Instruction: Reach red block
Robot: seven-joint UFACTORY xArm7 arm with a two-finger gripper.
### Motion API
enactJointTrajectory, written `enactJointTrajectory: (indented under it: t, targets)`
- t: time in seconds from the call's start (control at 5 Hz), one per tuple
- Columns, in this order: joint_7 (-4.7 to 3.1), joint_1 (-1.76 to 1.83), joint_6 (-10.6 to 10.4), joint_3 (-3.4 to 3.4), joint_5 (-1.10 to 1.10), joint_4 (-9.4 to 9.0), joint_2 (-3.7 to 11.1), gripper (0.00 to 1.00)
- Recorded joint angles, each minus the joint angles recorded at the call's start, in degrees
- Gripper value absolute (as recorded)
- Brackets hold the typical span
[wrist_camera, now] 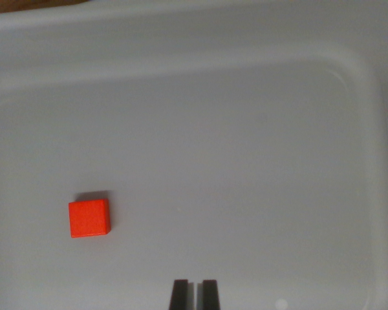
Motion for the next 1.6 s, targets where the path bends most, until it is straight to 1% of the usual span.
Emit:
enactJointTrajectory:
  t: [0.6,0.8,1.0,1.2,1.4,1.6]
  targets:
    - [0.00,0.02,-0.1,0.02,0.00,-0.05,0.04,0.00]
    - [0.03,0.11,-0.6,0.11,0.01,-0.36,0.29,0.00]
    - [0.03,0.11,-0.6,0.11,0.01,-0.36,0.29,0.00]
    - [0.08,0.27,-1.4,0.26,0.03,-0.87,0.71,0.00]
    - [0.08,0.27,-1.4,0.26,0.03,-0.87,0.71,0.00]
    - [0.14,0.49,-2.6,0.48,0.06,-1.63,1.32,0.00]
